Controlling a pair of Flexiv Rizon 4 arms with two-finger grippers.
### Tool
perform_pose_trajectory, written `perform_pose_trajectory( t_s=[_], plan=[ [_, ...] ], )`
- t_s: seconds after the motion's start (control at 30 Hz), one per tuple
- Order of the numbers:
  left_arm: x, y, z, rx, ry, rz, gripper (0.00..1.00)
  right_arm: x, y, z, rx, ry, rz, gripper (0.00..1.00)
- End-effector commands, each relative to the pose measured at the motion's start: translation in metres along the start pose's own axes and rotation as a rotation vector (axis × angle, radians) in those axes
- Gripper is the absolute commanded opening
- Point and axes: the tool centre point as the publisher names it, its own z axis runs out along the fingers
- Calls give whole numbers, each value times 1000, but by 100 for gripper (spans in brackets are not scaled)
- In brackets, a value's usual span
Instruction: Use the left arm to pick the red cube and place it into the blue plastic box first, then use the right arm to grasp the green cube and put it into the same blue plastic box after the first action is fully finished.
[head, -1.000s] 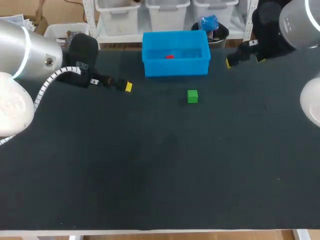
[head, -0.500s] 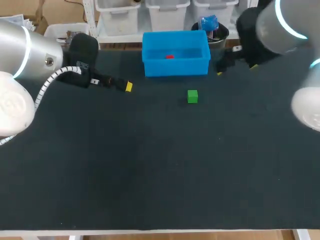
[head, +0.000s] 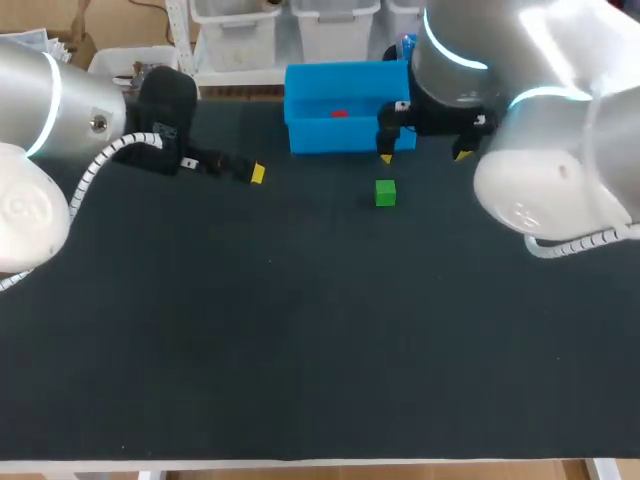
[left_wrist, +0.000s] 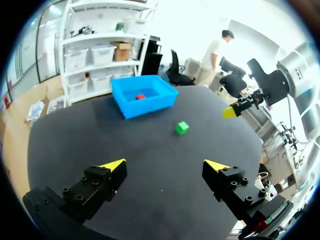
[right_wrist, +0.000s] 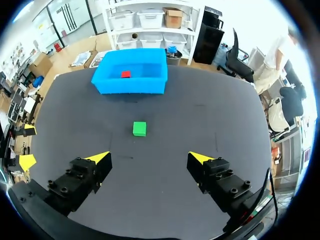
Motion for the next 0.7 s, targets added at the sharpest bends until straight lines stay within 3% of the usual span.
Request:
perform_pose_trajectory(
  t_s=[0.03, 0.43, 0.7],
  plan=[
    [1, 1, -1, 6, -4, 2, 100, -1, 0, 0, -2, 4, -1, 100],
    [1, 1, -1, 6, -4, 2, 100, -1, 0, 0, -2, 4, -1, 100],
    [1, 1, -1, 6, -4, 2, 100, -3, 16, 26, -28, 49, 62, 100]
  ],
)
